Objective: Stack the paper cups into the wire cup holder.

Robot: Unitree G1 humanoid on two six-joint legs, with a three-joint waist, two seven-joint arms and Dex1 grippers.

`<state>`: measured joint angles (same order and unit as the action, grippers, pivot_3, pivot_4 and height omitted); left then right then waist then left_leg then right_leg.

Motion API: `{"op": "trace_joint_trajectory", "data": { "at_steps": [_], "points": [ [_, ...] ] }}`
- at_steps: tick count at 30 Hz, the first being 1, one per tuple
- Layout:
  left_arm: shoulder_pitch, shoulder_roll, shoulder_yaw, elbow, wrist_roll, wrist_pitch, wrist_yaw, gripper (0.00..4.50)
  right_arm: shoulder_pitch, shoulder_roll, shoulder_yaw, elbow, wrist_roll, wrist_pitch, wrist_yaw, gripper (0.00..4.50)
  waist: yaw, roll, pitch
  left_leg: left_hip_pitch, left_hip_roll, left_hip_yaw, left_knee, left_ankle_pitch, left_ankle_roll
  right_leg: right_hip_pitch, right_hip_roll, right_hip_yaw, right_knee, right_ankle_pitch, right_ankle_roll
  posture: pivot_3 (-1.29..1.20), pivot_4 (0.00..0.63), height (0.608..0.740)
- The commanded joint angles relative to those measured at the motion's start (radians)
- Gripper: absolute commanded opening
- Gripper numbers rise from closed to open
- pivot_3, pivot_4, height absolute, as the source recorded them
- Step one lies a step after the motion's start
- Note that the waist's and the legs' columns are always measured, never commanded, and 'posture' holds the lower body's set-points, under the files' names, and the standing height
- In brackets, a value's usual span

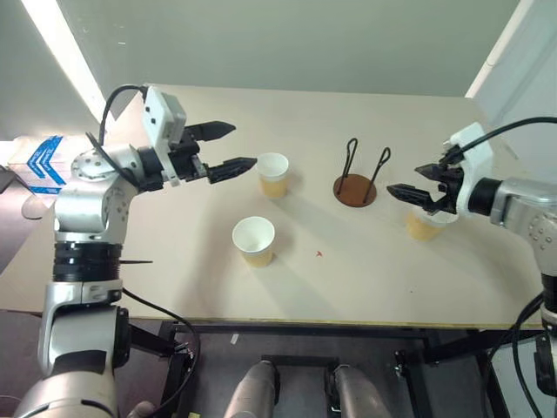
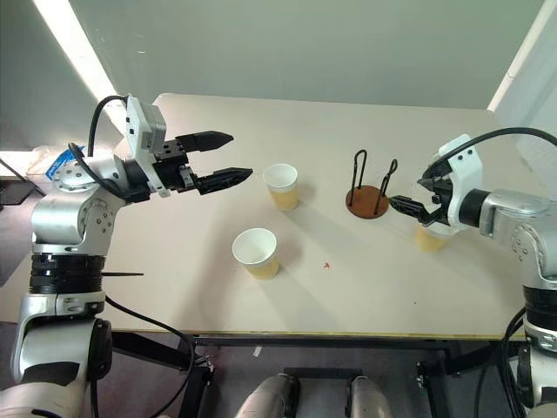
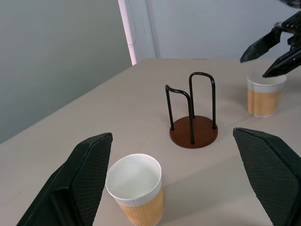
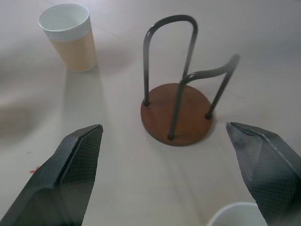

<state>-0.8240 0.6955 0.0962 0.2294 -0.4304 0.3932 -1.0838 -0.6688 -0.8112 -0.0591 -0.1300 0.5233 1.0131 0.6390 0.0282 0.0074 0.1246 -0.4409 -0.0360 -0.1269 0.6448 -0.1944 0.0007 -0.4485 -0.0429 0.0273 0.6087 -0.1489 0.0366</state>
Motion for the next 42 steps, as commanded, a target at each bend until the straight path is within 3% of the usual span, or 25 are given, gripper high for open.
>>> {"op": "trace_joint_trajectory", "data": {
  "at_steps": [1, 14, 27, 30, 40, 41, 42],
  "points": [
    [-0.027, 0.000, 0.013, -0.010, 0.000, -0.019, 0.003, 4.50, -0.052, 0.017, 0.021, 0.038, -0.024, -0.021, 0.016, 4.44, 0.000, 0.000, 0.000, 0.000, 0.000, 0.000, 0.000, 0.000, 0.000, 0.000, 0.000, 0.000, 0.000, 0.000, 0.000, 0.00, 0.150, 0.740],
    [-0.019, 0.000, 0.020, -0.030, -0.002, -0.012, 0.014, 4.50, -0.184, 0.143, 0.096, 0.382, -0.170, -0.208, 0.053, 4.44, 0.000, 0.000, 0.000, -0.001, 0.000, 0.000, 0.000, -0.001, -0.001, -0.003, 0.000, -0.001, 0.001, 0.002, 0.000, 0.00, 0.150, 0.740],
    [-0.002, 0.008, 0.022, -0.054, -0.006, -0.001, 0.026, 4.50, -0.290, 0.270, 0.054, 0.586, -0.223, -0.307, 0.011, 4.44, 0.003, 0.000, 0.000, -0.003, 0.000, -0.001, 0.000, -0.003, -0.002, -0.005, 0.000, -0.001, 0.002, 0.003, -0.003, 0.00, 0.150, 0.740],
    [-0.001, 0.009, 0.022, -0.055, -0.005, 0.000, 0.027, 4.50, -0.299, 0.278, 0.046, 0.605, -0.232, -0.321, 0.003, 3.84, 0.004, 0.000, 0.000, -0.003, 0.000, -0.001, 0.000, -0.004, -0.002, -0.005, 0.000, -0.002, 0.002, 0.003, -0.003, 0.00, 0.150, 0.740],
    [0.017, 0.016, 0.025, -0.072, -0.010, 0.016, 0.025, 4.50, -0.256, 0.231, 0.030, 0.495, -0.209, -0.269, 0.064, 0.33, 0.003, 0.001, 0.000, -0.004, 0.001, -0.001, 0.000, -0.005, -0.003, -0.006, 0.000, -0.002, 0.002, 0.003, -0.003, 0.00, 0.150, 0.740],
    [0.019, 0.016, 0.025, -0.075, -0.012, 0.020, 0.023, 4.50, -0.248, 0.227, 0.028, 0.477, -0.206, -0.262, 0.071, 0.04, 0.003, 0.001, 0.000, -0.004, 0.001, -0.001, 0.000, -0.005, -0.003, -0.006, 0.000, -0.002, 0.002, 0.003, -0.003, 0.00, 0.150, 0.740],
    [0.022, 0.017, 0.025, -0.077, -0.013, 0.022, 0.022, 4.50, -0.241, 0.224, 0.027, 0.460, -0.203, -0.256, 0.076, 0.04, 0.003, 0.000, 0.000, -0.004, 0.001, -0.001, 0.000, -0.005, -0.003, -0.006, 0.000, -0.002, 0.002, 0.003, -0.003, 0.00, 0.150, 0.740]
  ]
}}
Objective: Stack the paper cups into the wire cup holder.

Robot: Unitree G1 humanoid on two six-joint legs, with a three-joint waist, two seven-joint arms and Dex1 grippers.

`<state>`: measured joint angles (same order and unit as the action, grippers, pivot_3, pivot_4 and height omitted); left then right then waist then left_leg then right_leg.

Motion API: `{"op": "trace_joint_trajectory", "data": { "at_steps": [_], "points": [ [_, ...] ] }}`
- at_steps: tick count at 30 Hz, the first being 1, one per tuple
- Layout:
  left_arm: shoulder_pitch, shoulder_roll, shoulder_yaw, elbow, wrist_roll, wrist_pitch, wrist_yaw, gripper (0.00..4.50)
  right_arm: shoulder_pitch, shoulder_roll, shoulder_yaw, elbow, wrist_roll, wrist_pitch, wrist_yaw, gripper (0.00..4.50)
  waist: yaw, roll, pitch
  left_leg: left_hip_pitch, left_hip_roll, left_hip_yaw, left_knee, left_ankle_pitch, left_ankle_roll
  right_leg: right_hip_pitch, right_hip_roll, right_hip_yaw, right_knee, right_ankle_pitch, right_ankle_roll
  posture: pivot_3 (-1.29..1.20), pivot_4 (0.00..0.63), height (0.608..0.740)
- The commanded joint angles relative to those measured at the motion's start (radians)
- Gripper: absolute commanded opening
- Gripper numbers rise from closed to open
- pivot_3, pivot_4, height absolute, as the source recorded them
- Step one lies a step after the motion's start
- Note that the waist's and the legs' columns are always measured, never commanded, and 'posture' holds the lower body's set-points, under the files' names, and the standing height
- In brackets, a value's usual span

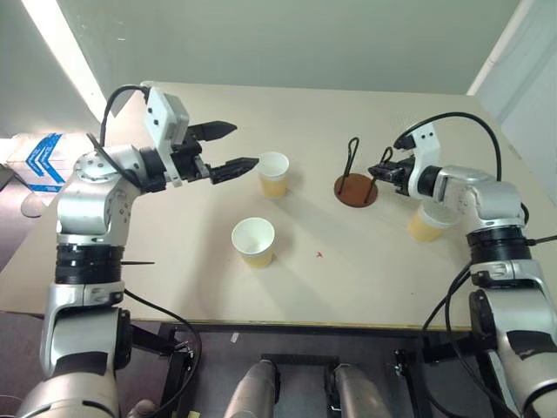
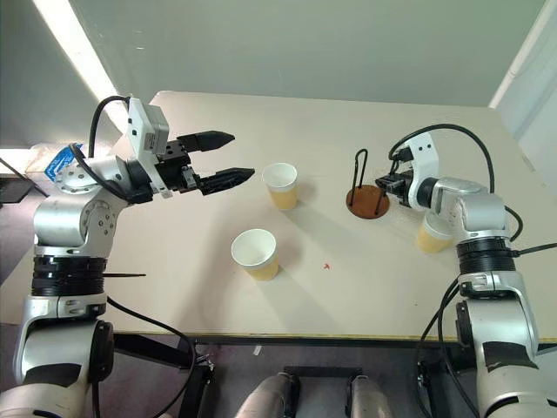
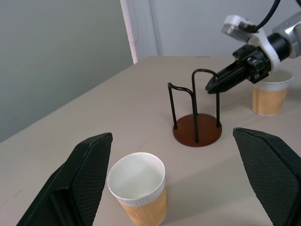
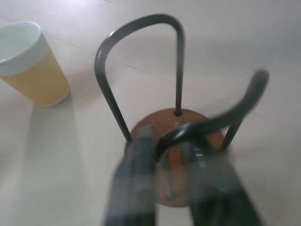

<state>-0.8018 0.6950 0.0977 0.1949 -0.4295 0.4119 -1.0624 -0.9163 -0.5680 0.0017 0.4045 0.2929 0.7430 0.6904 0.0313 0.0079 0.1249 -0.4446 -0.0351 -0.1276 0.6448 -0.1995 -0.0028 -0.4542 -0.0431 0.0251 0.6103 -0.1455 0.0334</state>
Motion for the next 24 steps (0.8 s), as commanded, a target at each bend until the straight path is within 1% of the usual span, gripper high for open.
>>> {"op": "trace_joint_trajectory", "data": {
  "at_steps": [1, 4, 9, 12, 15, 19, 24],
  "points": [
    [0.002, 0.018, 0.022, -0.046, -0.016, 0.008, -0.003, 4.50, 0.015, -0.022, -0.035, -0.097, 0.032, 0.021, 0.035, 0.04, -0.001, 0.000, 0.000, 0.000, 0.000, 0.000, 0.000, 0.000, 0.000, 0.000, 0.000, 0.000, 0.000, 0.000, 0.000, 0.00, 0.150, 0.740],
    [0.007, 0.025, 0.014, -0.056, -0.019, 0.018, -0.021, 4.50, 0.045, -0.041, -0.036, -0.199, 0.060, 0.058, 0.072, 0.04, -0.001, 0.000, 0.000, 0.000, 0.000, 0.000, 0.000, 0.000, 0.000, 0.000, 0.000, 0.000, 0.000, 0.000, 0.000, 0.00, 0.150, 0.740],
    [0.015, 0.072, 0.009, -0.090, -0.033, 0.052, -0.083, 4.50, 0.122, -0.102, -0.040, -0.500, 0.181, 0.195, 0.157, 0.04, -0.002, 0.000, 0.000, -0.001, 0.000, 0.000, 0.000, 0.000, 0.000, 0.000, 0.000, -0.001, 0.000, 0.000, 0.000, 0.00, 0.150, 0.740],
    [0.052, 0.125, 0.000, -0.168, -0.085, 0.115, -0.171, 4.50, 0.170, -0.130, -0.058, -0.660, 0.264, 0.278, 0.167, 0.04, -0.003, 0.000, 0.000, -0.001, 0.000, 0.000, 0.000, 0.000, -0.001, 0.000, 0.001, -0.001, -0.001, -0.001, -0.002, 0.00, 0.150, 0.740],
    [0.096, 0.175, -0.018, -0.252, -0.123, 0.156, -0.249, 4.50, 0.230, -0.135, -0.060, -0.781, 0.317, 0.330, 0.146, 0.04, -0.004, 0.000, 0.000, 0.000, 0.001, 0.000, 0.000, 0.000, -0.003, 0.001, 0.001, -0.001, -0.001, -0.003, -0.004, 0.00, 0.150, 0.740],
    [0.105, 0.179, -0.034, -0.290, -0.142, 0.179, -0.262, 4.50, 0.292, -0.105, -0.037, -0.839, 0.325, 0.336, 0.093, 0.04, 0.001, 0.000, 0.000, 0.000, 0.001, 0.000, 0.001, 0.001, -0.002, 0.001, 0.001, 0.000, -0.001, -0.003, -0.005, 0.00, 0.150, 0.740],
    [0.110, 0.165, -0.044, -0.306, -0.148, 0.194, -0.251, 4.50, 0.342, -0.075, -0.007, -0.856, 0.309, 0.319, 0.045, 0.04, -0.003, 0.000, 0.000, 0.000, 0.001, 0.000, 0.002, 0.003, -0.006, 0.002, 0.001, 0.001, 0.000, -0.001, -0.007, 0.00, 0.150, 0.740]
  ]
}}
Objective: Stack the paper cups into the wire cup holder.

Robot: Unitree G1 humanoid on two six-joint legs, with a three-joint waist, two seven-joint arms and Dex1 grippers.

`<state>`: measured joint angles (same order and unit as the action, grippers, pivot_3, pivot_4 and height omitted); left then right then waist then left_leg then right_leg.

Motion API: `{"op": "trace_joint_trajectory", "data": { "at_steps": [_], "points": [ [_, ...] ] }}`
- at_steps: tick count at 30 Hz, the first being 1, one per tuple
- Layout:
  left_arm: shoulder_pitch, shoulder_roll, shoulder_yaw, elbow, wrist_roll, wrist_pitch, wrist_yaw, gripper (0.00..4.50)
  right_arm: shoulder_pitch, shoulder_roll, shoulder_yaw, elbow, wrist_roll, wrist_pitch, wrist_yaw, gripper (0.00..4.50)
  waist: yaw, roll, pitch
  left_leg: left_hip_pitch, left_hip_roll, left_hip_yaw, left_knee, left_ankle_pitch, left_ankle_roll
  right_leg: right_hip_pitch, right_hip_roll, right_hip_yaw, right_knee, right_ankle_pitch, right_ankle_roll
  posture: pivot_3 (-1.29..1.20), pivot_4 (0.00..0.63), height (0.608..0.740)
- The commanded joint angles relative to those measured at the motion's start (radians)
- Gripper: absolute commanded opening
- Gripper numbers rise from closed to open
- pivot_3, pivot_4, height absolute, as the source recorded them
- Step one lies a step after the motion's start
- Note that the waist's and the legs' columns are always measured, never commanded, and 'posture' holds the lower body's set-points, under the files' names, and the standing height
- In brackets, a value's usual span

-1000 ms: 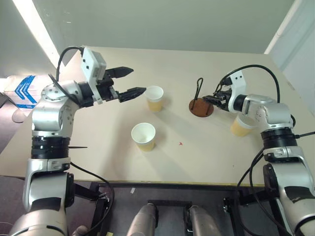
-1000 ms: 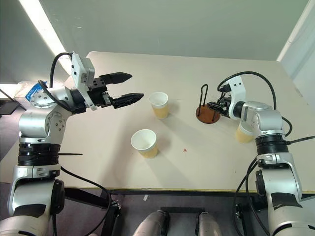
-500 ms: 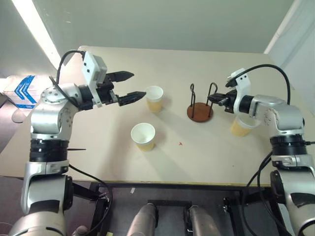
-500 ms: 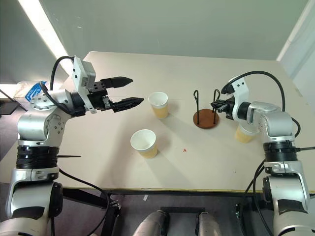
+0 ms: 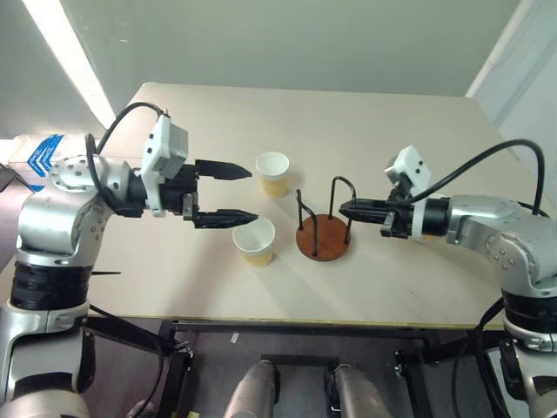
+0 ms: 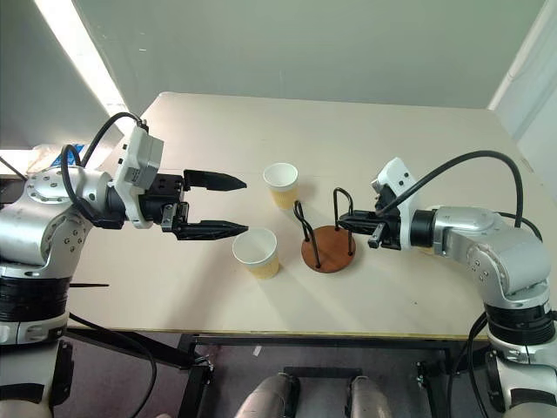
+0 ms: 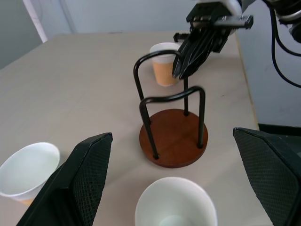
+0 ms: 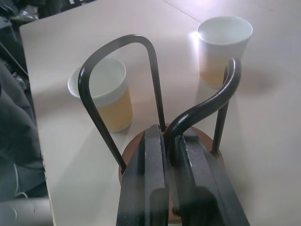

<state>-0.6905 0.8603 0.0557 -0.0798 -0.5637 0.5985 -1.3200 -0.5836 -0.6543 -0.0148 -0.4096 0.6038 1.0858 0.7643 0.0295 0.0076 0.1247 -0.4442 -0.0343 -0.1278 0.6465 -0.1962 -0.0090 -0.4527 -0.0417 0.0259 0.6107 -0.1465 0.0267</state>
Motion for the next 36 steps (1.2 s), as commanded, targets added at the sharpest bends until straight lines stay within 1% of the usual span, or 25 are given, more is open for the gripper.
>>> {"op": "trace_joint_trajectory", "data": {
  "at_steps": [1, 3, 8, 13, 15, 16, 20, 21, 23, 24, 28, 32, 36],
  "points": [
    [-0.004, -0.001, -0.005, -0.030, -0.013, 0.008, 0.008, 4.50, 0.023, 0.015, 0.021, -0.037, -0.012, -0.036, -0.036, 0.04, -0.001, 0.000, 0.000, 0.000, 0.000, 0.000, 0.000, 0.000, -0.001, 0.000, 0.000, 0.000, 0.000, 0.001, -0.001, 0.00, 0.150, 0.740],
    [-0.007, -0.003, -0.008, -0.027, -0.011, 0.008, 0.009, 4.50, 0.038, 0.018, 0.035, -0.031, -0.023, -0.053, -0.044, 0.04, -0.002, 0.000, 0.000, 0.000, 0.000, 0.000, 0.000, 0.001, -0.002, 0.000, 0.000, 0.000, 0.001, 0.001, -0.001, 0.00, 0.150, 0.740],
    [-0.014, -0.006, -0.018, -0.019, -0.001, 0.002, 0.014, 4.50, 0.091, -0.003, 0.119, 0.018, -0.118, -0.143, -0.049, 0.04, -0.002, 0.000, 0.000, 0.000, 0.000, 0.000, 0.000, 0.002, -0.002, 0.000, 0.000, 0.000, 0.000, 0.002, -0.001, 0.00, 0.150, 0.740],
    [-0.011, -0.002, -0.019, -0.020, 0.000, 0.000, 0.020, 4.50, 0.124, -0.030, 0.135, 0.039, -0.152, -0.181, -0.036, 0.04, -0.004, -0.001, -0.001, 0.000, 0.000, 0.000, 0.000, 0.002, -0.001, 0.000, 0.000, 0.000, 0.000, 0.002, 0.000, 0.00, 0.150, 0.740],
    [-0.009, 0.000, -0.018, -0.022, 0.001, 0.000, 0.021, 4.50, 0.137, -0.044, 0.137, 0.037, -0.154, -0.186, -0.030, 0.62, -0.004, -0.001, -0.001, 0.001, 0.000, 0.000, -0.001, 0.002, -0.001, 0.001, 0.000, 0.000, 0.000, 0.002, 0.000, 0.00, 0.150, 0.740],
    [-0.008, 0.001, -0.017, -0.022, 0.001, 0.001, 0.022, 4.50, 0.143, -0.053, 0.137, 0.034, -0.153, -0.189, -0.023, 0.79, -0.004, -0.002, -0.001, 0.001, 0.000, 0.000, -0.001, 0.001, -0.002, 0.001, 0.000, 0.000, -0.001, 0.002, 0.000, 0.00, 0.150, 0.740],
    [-0.003, 0.002, -0.016, -0.026, 0.000, 0.002, 0.024, 4.50, 0.166, -0.081, 0.119, 0.014, -0.142, -0.190, -0.008, 2.16, -0.004, -0.002, -0.001, -0.001, 0.000, 0.000, -0.001, 0.000, -0.003, 0.000, 0.000, 0.000, -0.001, 0.001, 0.001, 0.00, 0.150, 0.740],
    [-0.001, 0.003, -0.016, -0.027, 0.001, 0.001, 0.024, 4.50, 0.169, -0.086, 0.117, 0.012, -0.149, -0.195, -0.009, 2.44, -0.004, -0.002, -0.001, -0.001, 0.000, 0.000, 0.000, 0.000, -0.003, 0.000, 0.000, 0.000, -0.001, 0.001, 0.001, 0.00, 0.150, 0.740],
    [0.003, 0.006, -0.018, -0.031, 0.006, -0.003, 0.023, 4.50, 0.174, -0.097, 0.101, 0.011, -0.148, -0.197, -0.008, 3.18, -0.004, -0.002, -0.001, -0.001, 0.000, 0.000, -0.001, 0.000, -0.003, 0.000, 0.000, 0.000, -0.001, 0.001, 0.002, 0.00, 0.150, 0.740],
    [0.009, 0.012, -0.021, -0.036, 0.011, -0.007, 0.020, 4.50, 0.178, -0.105, 0.086, 0.006, -0.142, -0.190, -0.008, 3.47, -0.004, -0.002, -0.001, -0.001, 0.000, 0.000, -0.001, 0.000, -0.003, 0.000, 0.000, 0.000, -0.001, 0.001, 0.002, 0.00, 0.150, 0.740],
    [0.068, 0.065, -0.022, -0.086, 0.027, -0.034, -0.016, 4.50, 0.202, -0.154, 0.004, -0.045, -0.083, -0.142, 0.012, 3.47, -0.004, -0.002, -0.001, -0.001, 0.000, 0.000, -0.001, -0.001, 0.000, 0.000, 0.000, 0.000, -0.002, -0.001, 0.003, 0.00, 0.150, 0.740],
    [0.162, 0.147, -0.043, -0.128, 0.109, -0.149, -0.071, 4.50, 0.192, -0.167, -0.124, -0.080, 0.021, -0.065, 0.010, 3.47, -0.004, -0.002, -0.001, -0.001, 0.000, 0.000, -0.001, -0.003, 0.000, 0.000, 0.000, 0.001, -0.002, -0.003, 0.004, 0.00, 0.150, 0.740],
    [0.204, 0.184, -0.084, -0.115, 0.199, -0.288, -0.109, 4.50, 0.163, -0.156, -0.205, -0.104, 0.133, 0.001, 0.006, 3.47, -0.005, -0.002, -0.001, -0.001, 0.000, 0.000, -0.001, -0.007, -0.003, 0.000, 0.001, 0.001, -0.001, -0.006, 0.003, 0.00, 0.150, 0.740]
  ]
}}
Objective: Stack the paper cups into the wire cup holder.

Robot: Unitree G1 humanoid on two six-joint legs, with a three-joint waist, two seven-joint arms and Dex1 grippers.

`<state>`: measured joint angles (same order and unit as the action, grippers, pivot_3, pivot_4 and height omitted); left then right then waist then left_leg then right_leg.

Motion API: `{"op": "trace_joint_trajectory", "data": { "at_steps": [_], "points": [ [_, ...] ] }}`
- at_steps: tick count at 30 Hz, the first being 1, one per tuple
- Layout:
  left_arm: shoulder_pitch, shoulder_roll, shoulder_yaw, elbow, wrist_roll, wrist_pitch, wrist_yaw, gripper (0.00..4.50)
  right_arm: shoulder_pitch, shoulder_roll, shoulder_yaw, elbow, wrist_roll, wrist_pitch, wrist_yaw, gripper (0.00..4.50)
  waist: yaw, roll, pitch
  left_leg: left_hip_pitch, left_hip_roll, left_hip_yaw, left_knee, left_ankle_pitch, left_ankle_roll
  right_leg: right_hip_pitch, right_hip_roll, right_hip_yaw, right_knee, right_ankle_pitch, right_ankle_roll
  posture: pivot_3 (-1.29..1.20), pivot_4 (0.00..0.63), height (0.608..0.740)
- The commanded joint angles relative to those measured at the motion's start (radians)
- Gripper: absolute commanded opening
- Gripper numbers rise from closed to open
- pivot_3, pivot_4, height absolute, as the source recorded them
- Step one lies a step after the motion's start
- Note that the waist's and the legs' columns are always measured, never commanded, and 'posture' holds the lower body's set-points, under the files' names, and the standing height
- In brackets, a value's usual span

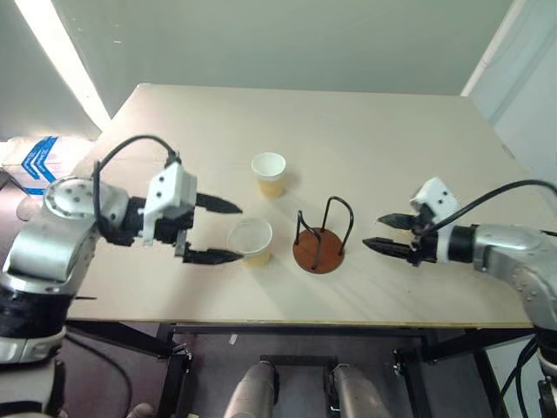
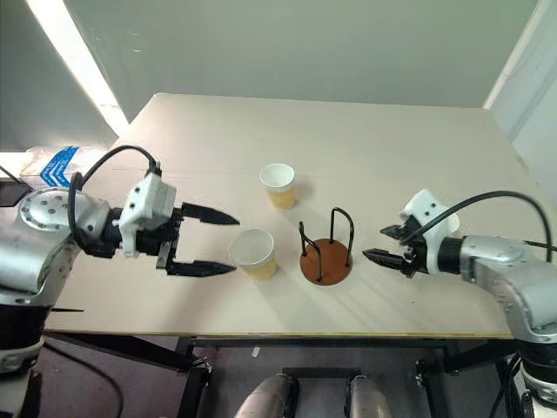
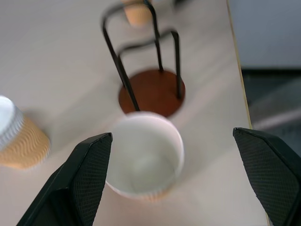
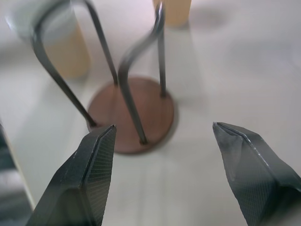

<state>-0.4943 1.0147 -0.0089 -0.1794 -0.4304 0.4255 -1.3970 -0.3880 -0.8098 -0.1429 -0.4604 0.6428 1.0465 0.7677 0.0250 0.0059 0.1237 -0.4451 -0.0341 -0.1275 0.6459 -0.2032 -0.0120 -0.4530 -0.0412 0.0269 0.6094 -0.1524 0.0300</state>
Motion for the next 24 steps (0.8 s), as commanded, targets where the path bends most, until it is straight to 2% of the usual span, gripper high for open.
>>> {"op": "trace_joint_trajectory", "data": {
  "at_steps": [1, 11, 18, 21, 24],
  "points": [
    [0.006, 0.028, -0.034, -0.003, 0.087, -0.145, -0.036, 4.50, -0.038, 0.002, -0.085, -0.059, 0.116, 0.050, 0.002, 3.47, 0.000, 0.000, 0.000, 0.000, 0.000, 0.000, 0.000, -0.001, -0.001, 0.000, 0.000, 0.000, 0.000, 0.000, 0.000, 0.00, 0.150, 0.740],
    [-0.111, -0.071, -0.150, 0.175, 0.271, -0.360, 0.003, 4.50, -0.062, 0.009, -0.083, -0.096, 0.219, 0.075, -0.051, 3.47, 0.003, 0.000, 0.000, 0.000, 0.000, 0.000, 0.000, -0.001, -0.003, 0.000, 0.000, 0.000, 0.001, 0.000, -0.002, 0.00, 0.150, 0.740],
    [-0.147, -0.128, -0.193, 0.229, 0.301, -0.406, -0.012, 4.50, -0.053, 0.003, -0.099, -0.109, 0.270, 0.075, -0.085, 3.47, 0.002, 0.000, 0.000, 0.000, 0.000, 0.000, 0.000, 0.000, 0.003, -0.001, 0.000, 0.000, 0.000, -0.001, -0.001, 0.00, 0.150, 0.740],
    [-0.151, -0.142, -0.208, 0.237, 0.307, -0.416, -0.020, 3.93, -0.048, 0.001, -0.111, -0.114, 0.294, 0.070, -0.093, 3.52, 0.002, 0.000, 0.000, 0.000, 0.000, 0.000, 0.000, 0.000, 0.004, -0.001, 0.000, 0.000, 0.000, -0.001, -0.001, 0.00, 0.150, 0.740],
    [-0.154, -0.151, -0.217, 0.240, 0.300, -0.418, -0.040, 2.84, -0.050, -0.002, -0.134, -0.121, 0.319, 0.052, -0.091, 3.52, 0.002, 0.000, 0.000, 0.000, 0.000, 0.000, 0.000, -0.001, 0.005, 0.000, 0.000, 0.000, 0.000, -0.001, 0.000, 0.00, 0.150, 0.740]
  ]
}}
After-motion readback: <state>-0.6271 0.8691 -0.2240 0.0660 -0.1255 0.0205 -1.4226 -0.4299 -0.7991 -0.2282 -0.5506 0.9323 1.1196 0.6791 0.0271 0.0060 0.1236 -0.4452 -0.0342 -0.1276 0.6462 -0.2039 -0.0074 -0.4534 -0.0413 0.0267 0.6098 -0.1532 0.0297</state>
